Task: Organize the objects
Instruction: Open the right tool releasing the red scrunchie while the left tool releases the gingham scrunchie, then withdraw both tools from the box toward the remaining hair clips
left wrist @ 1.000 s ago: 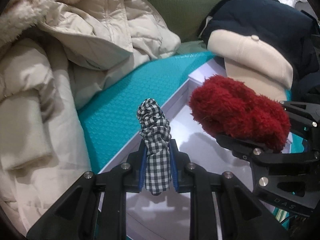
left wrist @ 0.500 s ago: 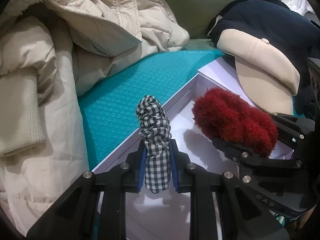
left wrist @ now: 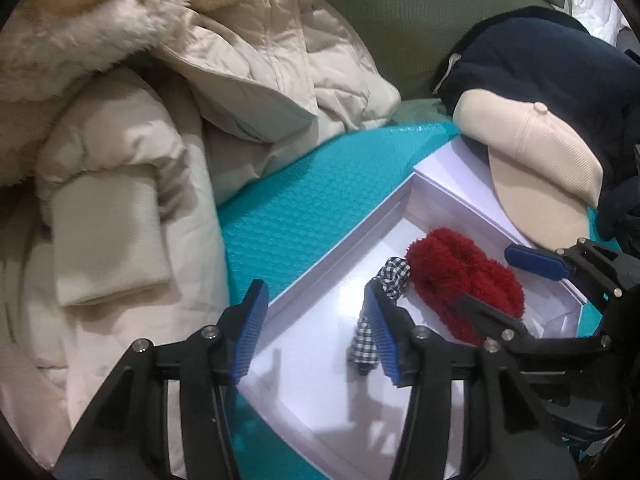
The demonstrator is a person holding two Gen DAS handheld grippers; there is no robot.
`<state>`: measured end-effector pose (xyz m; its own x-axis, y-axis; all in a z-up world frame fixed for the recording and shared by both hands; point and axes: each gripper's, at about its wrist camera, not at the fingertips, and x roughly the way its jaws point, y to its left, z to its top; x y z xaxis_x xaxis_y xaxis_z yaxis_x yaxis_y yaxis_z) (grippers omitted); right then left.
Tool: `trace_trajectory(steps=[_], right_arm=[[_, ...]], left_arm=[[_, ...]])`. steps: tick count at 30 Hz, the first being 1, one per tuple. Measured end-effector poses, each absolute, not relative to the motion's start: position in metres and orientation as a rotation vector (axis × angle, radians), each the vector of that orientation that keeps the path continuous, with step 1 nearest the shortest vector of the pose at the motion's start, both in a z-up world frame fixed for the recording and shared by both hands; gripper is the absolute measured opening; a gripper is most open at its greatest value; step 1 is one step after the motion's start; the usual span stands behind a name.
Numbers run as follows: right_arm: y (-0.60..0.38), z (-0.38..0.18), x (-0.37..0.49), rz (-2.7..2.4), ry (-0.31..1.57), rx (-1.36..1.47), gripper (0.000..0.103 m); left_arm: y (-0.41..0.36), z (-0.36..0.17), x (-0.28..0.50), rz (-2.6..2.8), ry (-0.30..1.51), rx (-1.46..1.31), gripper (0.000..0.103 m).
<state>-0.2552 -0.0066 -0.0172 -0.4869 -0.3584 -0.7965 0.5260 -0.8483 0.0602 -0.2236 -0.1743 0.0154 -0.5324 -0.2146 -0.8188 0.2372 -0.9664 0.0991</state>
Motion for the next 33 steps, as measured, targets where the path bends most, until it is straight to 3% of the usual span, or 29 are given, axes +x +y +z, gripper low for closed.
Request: trace_trajectory(steps=[33], right_arm=[[0.037,0.048,-0.151,-2.504,0.267,1.129,0.061]], left_arm=[[-0.125,0.076,-0.122,-2.641,0.033,1.252,0.049]])
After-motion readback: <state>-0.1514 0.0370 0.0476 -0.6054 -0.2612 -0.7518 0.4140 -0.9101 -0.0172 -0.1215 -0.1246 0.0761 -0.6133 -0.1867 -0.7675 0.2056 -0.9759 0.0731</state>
